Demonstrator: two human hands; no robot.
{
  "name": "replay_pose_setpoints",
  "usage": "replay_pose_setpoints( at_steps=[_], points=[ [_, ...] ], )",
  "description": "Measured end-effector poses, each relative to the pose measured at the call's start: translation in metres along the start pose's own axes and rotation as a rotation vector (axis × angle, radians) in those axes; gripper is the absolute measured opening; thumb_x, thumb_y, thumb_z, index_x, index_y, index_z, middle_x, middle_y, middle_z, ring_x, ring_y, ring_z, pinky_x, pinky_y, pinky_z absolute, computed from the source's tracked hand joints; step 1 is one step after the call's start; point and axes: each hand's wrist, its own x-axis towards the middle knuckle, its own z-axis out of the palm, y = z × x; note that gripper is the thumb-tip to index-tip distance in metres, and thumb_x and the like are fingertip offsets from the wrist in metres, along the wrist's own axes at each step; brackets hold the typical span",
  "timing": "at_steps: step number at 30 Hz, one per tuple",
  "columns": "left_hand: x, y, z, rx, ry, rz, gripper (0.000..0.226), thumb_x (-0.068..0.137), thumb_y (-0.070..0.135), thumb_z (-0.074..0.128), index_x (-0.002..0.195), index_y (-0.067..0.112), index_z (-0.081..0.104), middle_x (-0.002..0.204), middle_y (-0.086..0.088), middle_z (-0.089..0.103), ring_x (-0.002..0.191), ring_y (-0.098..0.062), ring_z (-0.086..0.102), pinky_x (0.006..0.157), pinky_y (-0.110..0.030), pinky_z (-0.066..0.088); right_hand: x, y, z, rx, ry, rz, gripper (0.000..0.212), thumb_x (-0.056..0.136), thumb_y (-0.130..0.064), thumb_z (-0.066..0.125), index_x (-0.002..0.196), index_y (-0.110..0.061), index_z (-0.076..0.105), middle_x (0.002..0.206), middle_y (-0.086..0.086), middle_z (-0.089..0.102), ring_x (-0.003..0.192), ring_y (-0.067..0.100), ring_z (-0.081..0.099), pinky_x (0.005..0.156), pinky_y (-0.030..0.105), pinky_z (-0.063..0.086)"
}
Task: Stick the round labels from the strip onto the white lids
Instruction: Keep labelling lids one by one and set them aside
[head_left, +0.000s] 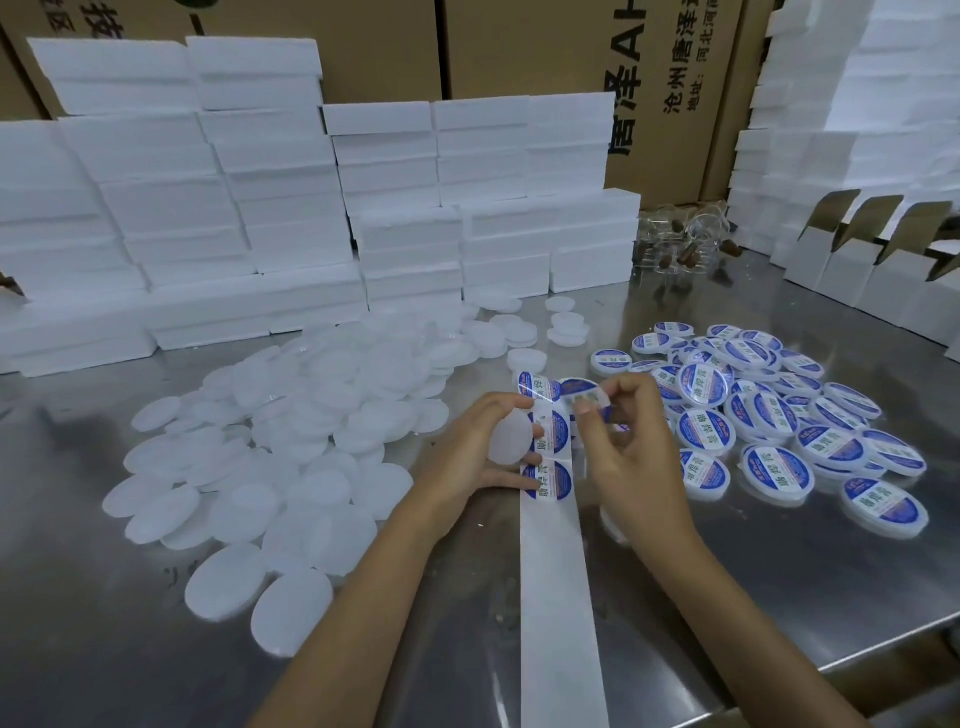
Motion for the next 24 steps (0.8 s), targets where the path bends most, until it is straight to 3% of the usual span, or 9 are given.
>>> replay_pose_setpoints(
  at_steps=[2, 4, 7, 11, 14, 24],
  points=[
    [0.000, 0.005, 0.000, -0.190, 0.018, -0.015, 0.020, 0.098, 0.027, 0.058, 0.110, 0.014, 0.069, 0.100, -0.019, 0.073, 0.077, -0.032, 0.073, 0.069, -0.045, 0.063, 0.008, -0.007, 0.001, 0.125, -0.022, 0.057, 0.019, 0.095, -0.017, 0.066, 0.102, -0.023, 0.049, 0.093, -0.006, 0.069, 0.083, 0.010, 0.067, 0.072, 0.031, 0.058],
    [-0.002, 0.009, -0.002, -0.408, 0.006, 0.007, 0.032, 0.092, 0.026, 0.060, 0.115, 0.005, 0.066, 0.108, -0.024, 0.072, 0.085, -0.039, 0.072, 0.071, -0.047, 0.063, 0.016, -0.013, 0.006, 0.278, -0.114, 0.145, 0.022, 0.093, -0.012, 0.068, 0.102, -0.021, 0.050, 0.093, -0.003, 0.075, 0.082, 0.015, 0.073, 0.066, 0.027, 0.059],
    [-0.007, 0.014, -0.005, -0.572, -0.070, 0.048, 0.043, 0.097, 0.033, 0.050, 0.122, 0.000, 0.059, 0.121, -0.027, 0.068, 0.102, -0.039, 0.068, 0.080, -0.047, 0.062, 0.023, -0.018, 0.020, 0.261, -0.217, 0.206, 0.024, 0.090, -0.010, 0.071, 0.099, -0.021, 0.051, 0.087, -0.002, 0.077, 0.077, 0.020, 0.074, 0.063, 0.028, 0.058],
    [-0.007, 0.016, -0.008, -0.519, -0.056, 0.050, 0.051, 0.106, 0.044, 0.034, 0.125, 0.004, 0.061, 0.118, -0.021, 0.070, 0.099, -0.031, 0.071, 0.082, -0.041, 0.060, 0.024, -0.019, 0.039, 0.191, -0.247, 0.188, 0.023, 0.089, -0.007, 0.069, 0.098, -0.017, 0.049, 0.082, 0.007, 0.075, 0.081, 0.034, 0.071, 0.074, 0.039, 0.058],
    [-0.007, 0.017, -0.007, -0.407, -0.042, 0.071, 0.054, 0.106, 0.047, 0.033, 0.128, 0.008, 0.063, 0.119, -0.020, 0.069, 0.100, -0.028, 0.070, 0.086, -0.039, 0.058, 0.021, -0.015, 0.044, 0.176, -0.254, 0.187, 0.024, 0.090, -0.006, 0.068, 0.097, -0.019, 0.049, 0.086, 0.005, 0.076, 0.082, 0.032, 0.072, 0.081, 0.053, 0.058],
    [-0.011, 0.017, 0.004, -0.274, -0.010, 0.084, 0.053, 0.107, 0.045, 0.031, 0.128, 0.008, 0.063, 0.130, -0.023, 0.065, 0.110, -0.028, 0.067, 0.107, -0.048, 0.046, 0.021, -0.007, 0.045, 0.156, -0.212, 0.207, 0.024, 0.088, -0.012, 0.072, 0.098, -0.021, 0.052, 0.087, -0.001, 0.077, 0.081, 0.019, 0.074, 0.083, 0.049, 0.059]
  ],
)
